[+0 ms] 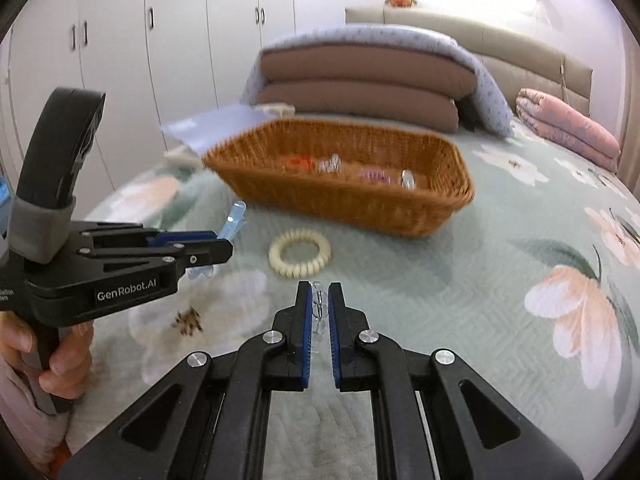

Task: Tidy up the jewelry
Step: 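Grasp the blue hair clip with the left tool while the right tool grasps the clear bead bracelet, then lower the blue clip and bead bracelet into the wicker basket and open both tools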

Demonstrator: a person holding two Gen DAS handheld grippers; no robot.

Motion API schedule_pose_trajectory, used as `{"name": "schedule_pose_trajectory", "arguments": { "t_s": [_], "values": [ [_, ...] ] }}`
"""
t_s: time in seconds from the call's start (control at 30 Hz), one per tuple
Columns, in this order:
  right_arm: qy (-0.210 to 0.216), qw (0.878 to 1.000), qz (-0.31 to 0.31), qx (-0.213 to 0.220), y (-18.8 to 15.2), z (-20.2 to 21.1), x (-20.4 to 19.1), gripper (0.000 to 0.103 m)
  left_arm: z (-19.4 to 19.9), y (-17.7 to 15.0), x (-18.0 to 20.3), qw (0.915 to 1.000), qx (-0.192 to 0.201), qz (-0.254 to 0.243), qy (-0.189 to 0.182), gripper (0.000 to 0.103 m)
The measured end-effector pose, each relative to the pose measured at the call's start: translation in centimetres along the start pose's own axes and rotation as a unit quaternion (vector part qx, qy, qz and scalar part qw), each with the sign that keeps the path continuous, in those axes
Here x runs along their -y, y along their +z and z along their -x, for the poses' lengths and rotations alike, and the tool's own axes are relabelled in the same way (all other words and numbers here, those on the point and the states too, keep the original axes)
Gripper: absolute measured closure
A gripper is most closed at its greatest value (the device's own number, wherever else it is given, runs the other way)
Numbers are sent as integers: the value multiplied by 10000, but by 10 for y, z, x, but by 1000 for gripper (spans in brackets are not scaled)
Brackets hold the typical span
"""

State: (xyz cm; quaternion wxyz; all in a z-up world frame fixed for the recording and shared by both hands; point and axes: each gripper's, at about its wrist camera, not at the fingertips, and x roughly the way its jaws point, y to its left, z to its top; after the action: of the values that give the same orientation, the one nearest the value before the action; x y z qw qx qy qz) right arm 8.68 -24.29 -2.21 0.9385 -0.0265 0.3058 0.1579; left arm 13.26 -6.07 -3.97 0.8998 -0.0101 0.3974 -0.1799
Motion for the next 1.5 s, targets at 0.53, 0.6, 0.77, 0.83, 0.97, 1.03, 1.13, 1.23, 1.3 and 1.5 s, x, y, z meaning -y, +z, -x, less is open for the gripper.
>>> {"name": "schedule_pose_trajectory", "arguments": {
  "t_s": [0.53,0.6,0.77,0.83,0.97,1.03,1.13,1.23,1.3,1.5],
  "values": [
    [-306,9930,-172,1127,92,41,7,93,72,64,2,9943,1060,114,-47,88],
    [-333,9916,-179,1238,111,34,9,93,76,85,0,9923,1221,176,-130,88],
    [-278,9910,-504,1210,155,-11,33,93,48,129,-5,9907,1324,180,-253,88],
    [-181,9918,-606,1113,166,-32,46,93,28,141,-9,9910,1278,228,-324,88],
    [-151,9924,-778,943,169,-73,63,93,-24,145,-28,9911,1151,473,-477,88],
    [-122,9928,-928,752,160,-97,72,93,-48,139,-37,9926,974,547,-475,88],
    [-33,9925,-1181,325,146,-123,81,93,-64,135,-43,9942,793,654,-301,88],
    [-101,9926,-1194,196,143,-130,84,93,-64,135,-42,9943,804,638,-289,90],
    [-91,9926,-1191,220,141,-129,84,93,-64,135,-41,9946,805,601,-268,90],
    [-131,9921,-1235,173,138,-134,89,93,-66,134,-45,9943,778,664,-301,90]
  ]
}}
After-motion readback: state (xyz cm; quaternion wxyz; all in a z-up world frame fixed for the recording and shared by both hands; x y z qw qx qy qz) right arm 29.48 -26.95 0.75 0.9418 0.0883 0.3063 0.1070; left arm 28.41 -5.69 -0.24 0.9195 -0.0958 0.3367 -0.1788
